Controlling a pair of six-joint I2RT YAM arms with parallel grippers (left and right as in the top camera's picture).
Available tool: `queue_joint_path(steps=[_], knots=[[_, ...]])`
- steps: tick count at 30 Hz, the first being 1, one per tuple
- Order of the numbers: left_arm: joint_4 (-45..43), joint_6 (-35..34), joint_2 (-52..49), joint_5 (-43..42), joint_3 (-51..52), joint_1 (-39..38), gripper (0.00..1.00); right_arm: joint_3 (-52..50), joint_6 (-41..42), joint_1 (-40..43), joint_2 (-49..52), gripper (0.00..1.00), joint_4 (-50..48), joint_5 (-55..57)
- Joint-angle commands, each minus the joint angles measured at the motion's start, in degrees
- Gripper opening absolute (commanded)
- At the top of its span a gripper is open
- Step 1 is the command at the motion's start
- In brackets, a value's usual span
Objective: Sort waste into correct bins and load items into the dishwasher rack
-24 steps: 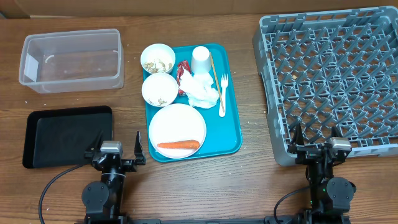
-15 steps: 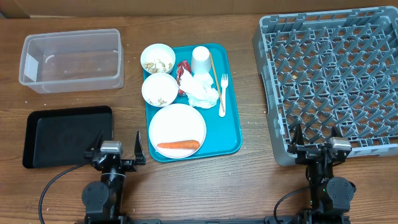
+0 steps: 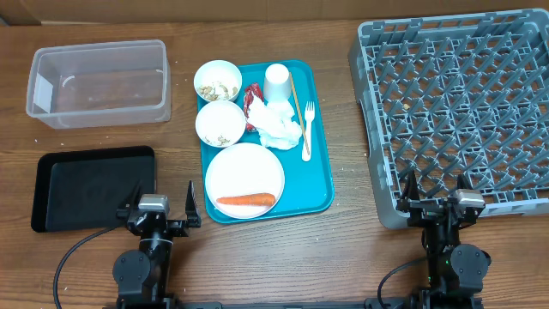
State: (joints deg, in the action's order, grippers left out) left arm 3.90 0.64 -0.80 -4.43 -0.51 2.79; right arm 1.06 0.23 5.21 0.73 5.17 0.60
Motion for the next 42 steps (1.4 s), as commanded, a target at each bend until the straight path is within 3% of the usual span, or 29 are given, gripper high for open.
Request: queue_joint_path(steps=[1,22,24,28,31,38,42], knots=[[0.17,1.11,0.55,0.37,0.24,0.57,1.00,-0.59,-0.07,0.17,-0.57,1.00,-0.35,0.20],[0.13,1.05,0.55,0.33,0.24,0.57,1.00,-0.59,-0.07,0.17,-0.57,1.00,-0.35,0.20],[-0.90,-3.19,0.55,-4.31,0.24,0.52,1.00,-0.59,-0.07,0.17,-0.57,1.00,-0.35,0.20],[-1.70,-25.40,0.55,-28.09,0.20,0.52,1.00,-0.59,-0.07,0.17,-0.57,1.00,-0.35,0.20],[-2.14,-34.07,0.55,-31.87,0.20,0.52,1.00,-0.59,-0.07,0.17,-0.57,1.00,-0.35,0.20],[-5.92,-33.94,0.52,-40.98,-1.38,0.52,1.00,-0.59,-0.07,0.17,-0.57,1.00,-0.35,0.20],[2.23,-31.85,-1.20,-38.93,-7.54,0.52,1.00,-0.59,-0.07,0.17,-0.57,1.00,-0.35,0.20]])
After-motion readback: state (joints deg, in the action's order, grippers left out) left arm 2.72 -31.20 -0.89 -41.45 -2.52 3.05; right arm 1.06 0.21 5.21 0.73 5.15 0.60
